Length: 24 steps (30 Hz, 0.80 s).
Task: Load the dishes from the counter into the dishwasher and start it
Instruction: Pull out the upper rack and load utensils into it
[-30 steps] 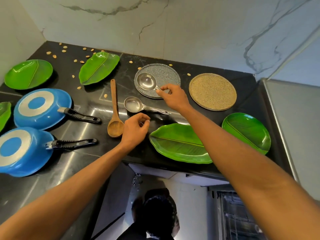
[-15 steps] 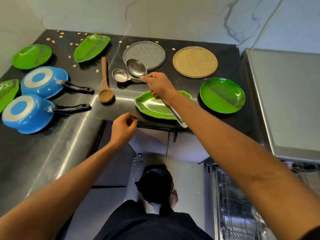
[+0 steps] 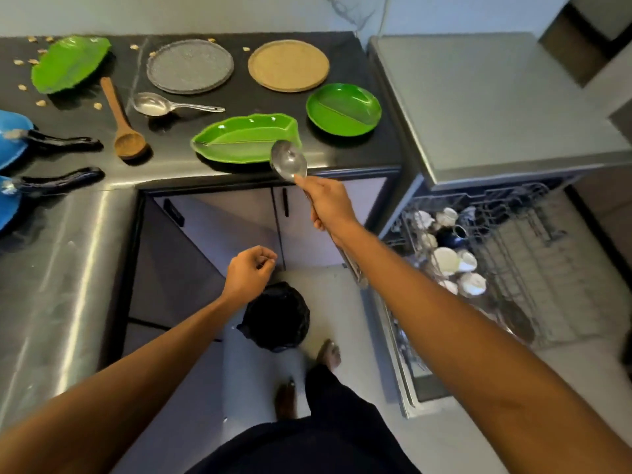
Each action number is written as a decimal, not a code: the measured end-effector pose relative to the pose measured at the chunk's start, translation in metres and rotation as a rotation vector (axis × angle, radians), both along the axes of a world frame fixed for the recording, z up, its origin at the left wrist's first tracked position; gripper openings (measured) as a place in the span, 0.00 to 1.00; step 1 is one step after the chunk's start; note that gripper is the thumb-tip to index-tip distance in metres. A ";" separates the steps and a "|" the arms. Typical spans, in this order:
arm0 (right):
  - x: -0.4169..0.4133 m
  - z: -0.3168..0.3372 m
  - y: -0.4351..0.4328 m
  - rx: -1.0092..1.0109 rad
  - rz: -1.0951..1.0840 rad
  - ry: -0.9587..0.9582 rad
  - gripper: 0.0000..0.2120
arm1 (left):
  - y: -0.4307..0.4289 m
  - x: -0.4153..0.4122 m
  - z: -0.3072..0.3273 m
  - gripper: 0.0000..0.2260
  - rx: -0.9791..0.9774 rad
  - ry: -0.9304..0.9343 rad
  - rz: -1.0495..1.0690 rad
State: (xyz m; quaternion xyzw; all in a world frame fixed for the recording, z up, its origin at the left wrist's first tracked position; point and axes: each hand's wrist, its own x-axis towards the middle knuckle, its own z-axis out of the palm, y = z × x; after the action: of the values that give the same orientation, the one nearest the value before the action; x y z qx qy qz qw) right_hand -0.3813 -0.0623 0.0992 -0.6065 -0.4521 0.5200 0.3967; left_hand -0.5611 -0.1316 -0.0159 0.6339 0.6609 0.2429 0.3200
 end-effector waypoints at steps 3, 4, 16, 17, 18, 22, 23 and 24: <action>0.051 -0.016 -0.042 -0.044 -0.140 0.012 0.12 | -0.018 0.032 -0.003 0.04 -0.025 0.003 -0.100; 0.067 -0.021 -0.053 -0.058 -0.178 0.039 0.10 | -0.022 0.043 -0.003 0.04 -0.036 0.002 -0.122; 0.293 -0.055 -0.164 -0.137 -0.442 0.062 0.17 | -0.049 0.256 0.001 0.07 -0.079 0.063 -0.397; 0.312 -0.054 -0.170 -0.136 -0.447 0.025 0.17 | -0.050 0.275 0.002 0.08 -0.077 0.059 -0.423; 0.336 -0.054 -0.175 -0.131 -0.464 0.004 0.15 | -0.049 0.297 0.004 0.10 -0.079 0.047 -0.456; 0.411 -0.055 -0.177 -0.106 -0.548 -0.129 0.10 | -0.043 0.365 0.017 0.10 -0.070 0.038 -0.550; 0.430 -0.054 -0.174 -0.105 -0.567 -0.142 0.11 | -0.040 0.384 0.023 0.09 -0.060 0.039 -0.580; 0.444 -0.054 -0.170 -0.105 -0.578 -0.157 0.14 | -0.037 0.398 0.027 0.08 -0.042 0.040 -0.608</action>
State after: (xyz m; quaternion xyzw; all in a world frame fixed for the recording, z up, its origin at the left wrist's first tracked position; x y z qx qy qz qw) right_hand 0.0632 -0.2321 0.0448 -0.7681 -0.2626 0.3598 0.4600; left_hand -0.1631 -0.1682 0.0114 0.8005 0.4519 0.1096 0.3781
